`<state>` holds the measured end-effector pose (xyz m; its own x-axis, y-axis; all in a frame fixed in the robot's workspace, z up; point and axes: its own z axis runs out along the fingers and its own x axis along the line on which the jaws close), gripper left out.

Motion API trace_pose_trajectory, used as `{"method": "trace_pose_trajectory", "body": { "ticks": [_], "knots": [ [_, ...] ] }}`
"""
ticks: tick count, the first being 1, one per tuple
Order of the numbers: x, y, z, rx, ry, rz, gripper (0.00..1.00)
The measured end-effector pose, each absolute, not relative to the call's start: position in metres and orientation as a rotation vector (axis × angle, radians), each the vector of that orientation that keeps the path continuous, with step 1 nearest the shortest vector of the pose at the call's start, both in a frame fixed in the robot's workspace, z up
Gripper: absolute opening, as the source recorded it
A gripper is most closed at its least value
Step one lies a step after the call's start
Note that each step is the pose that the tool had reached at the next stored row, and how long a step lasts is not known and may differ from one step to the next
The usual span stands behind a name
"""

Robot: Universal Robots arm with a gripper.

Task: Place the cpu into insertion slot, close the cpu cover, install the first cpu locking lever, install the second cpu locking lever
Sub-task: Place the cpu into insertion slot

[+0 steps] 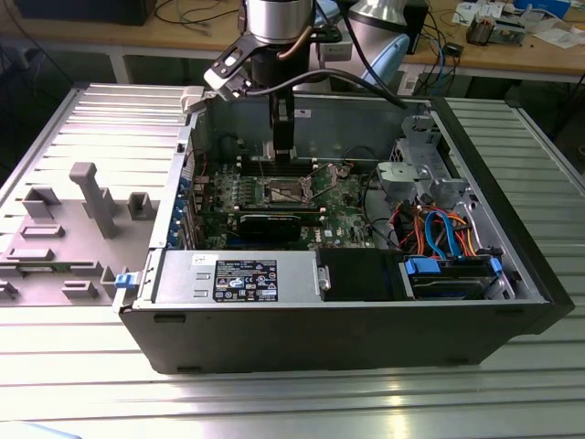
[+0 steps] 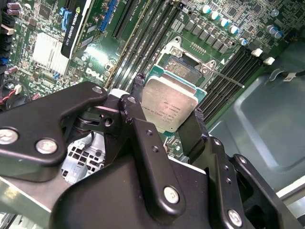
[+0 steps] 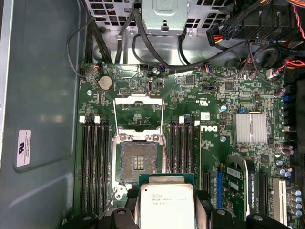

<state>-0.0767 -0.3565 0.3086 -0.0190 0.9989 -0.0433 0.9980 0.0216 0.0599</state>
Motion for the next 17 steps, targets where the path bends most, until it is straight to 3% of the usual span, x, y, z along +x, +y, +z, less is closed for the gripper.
{"method": "trace_pose_trajectory", "body": {
  "ticks": [17],
  "knots": [
    [-0.0767, -0.3565, 0.3025, 2.148, 2.192, 0.019, 0.55]
  ]
}}
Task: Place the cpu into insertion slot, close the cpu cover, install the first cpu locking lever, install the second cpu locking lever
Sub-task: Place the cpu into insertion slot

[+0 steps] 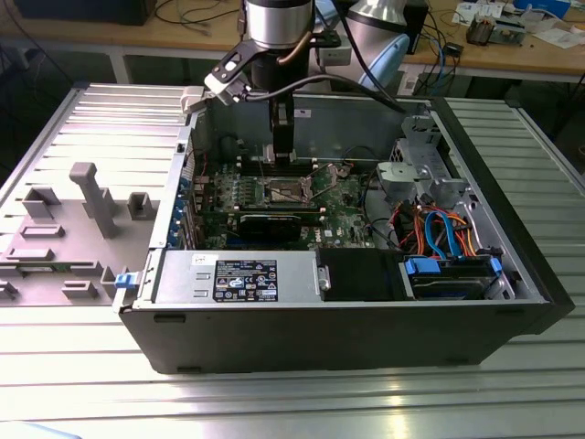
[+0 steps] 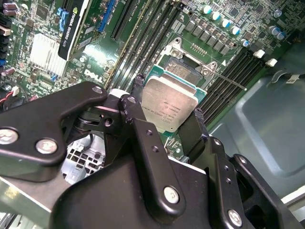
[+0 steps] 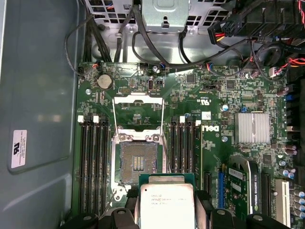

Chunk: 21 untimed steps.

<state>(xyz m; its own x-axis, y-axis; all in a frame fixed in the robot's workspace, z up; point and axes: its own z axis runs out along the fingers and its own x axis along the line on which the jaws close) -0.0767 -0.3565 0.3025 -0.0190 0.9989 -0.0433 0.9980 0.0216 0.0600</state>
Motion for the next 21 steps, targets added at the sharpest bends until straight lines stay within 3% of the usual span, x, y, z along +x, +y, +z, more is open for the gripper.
{"method": "trace_pose_trajectory", "body": {
  "ticks": [21],
  "knots": [
    [-0.0768, -0.3565, 0.2927, 2.148, 2.192, 0.019, 0.55]
  ]
}}
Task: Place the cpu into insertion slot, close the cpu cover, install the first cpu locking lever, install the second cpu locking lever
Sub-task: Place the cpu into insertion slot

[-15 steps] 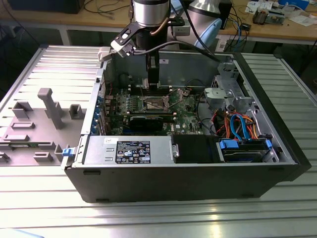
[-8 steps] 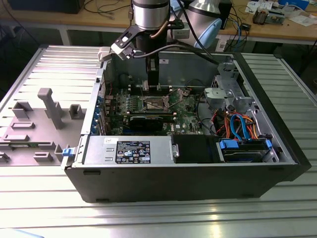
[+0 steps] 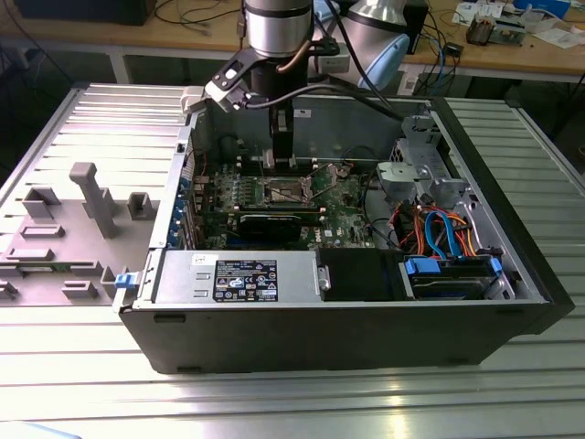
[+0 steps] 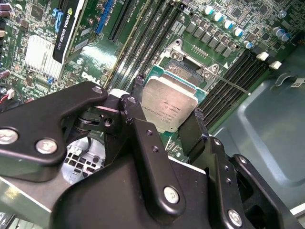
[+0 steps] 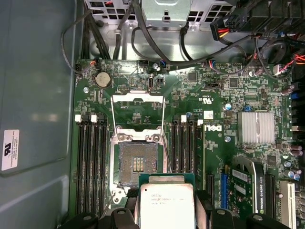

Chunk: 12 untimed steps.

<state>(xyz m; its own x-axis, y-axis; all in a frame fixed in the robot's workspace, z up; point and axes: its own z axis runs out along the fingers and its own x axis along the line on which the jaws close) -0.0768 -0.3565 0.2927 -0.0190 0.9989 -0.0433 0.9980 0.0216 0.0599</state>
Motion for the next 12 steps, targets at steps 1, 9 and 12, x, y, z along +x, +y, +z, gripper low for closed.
{"method": "trace_pose_trajectory", "body": {
  "ticks": [1, 9, 12],
  "knots": [
    [-0.0769, -0.3565, 0.2919, 2.148, 2.192, 0.019, 0.55],
    [-0.0785, -0.3565, 0.2902, 2.148, 2.192, 0.02, 0.55],
    [-0.0789, -0.3566, 0.2897, 2.147, 2.192, 0.019, 0.55]
  ]
}}
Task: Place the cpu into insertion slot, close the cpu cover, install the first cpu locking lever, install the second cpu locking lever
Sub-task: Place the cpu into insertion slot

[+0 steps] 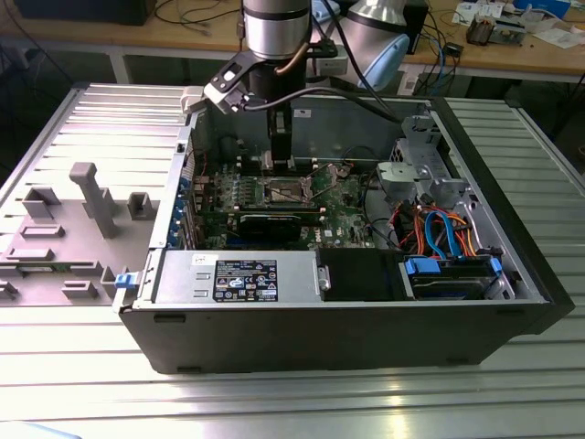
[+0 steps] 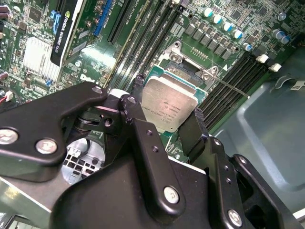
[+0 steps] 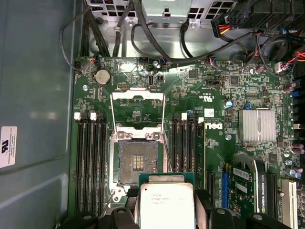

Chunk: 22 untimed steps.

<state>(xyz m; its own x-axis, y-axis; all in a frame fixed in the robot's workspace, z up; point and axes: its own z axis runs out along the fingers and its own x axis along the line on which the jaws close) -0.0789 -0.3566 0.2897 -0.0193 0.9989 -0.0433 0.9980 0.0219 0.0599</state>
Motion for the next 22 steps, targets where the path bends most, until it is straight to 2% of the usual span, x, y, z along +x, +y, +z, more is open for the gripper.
{"method": "trace_pose_trajectory", "body": {
  "ticks": [22],
  "knots": [
    [-0.0789, -0.3551, 0.2854, 2.137, 2.202, 0.02, 0.55]
  ]
}}
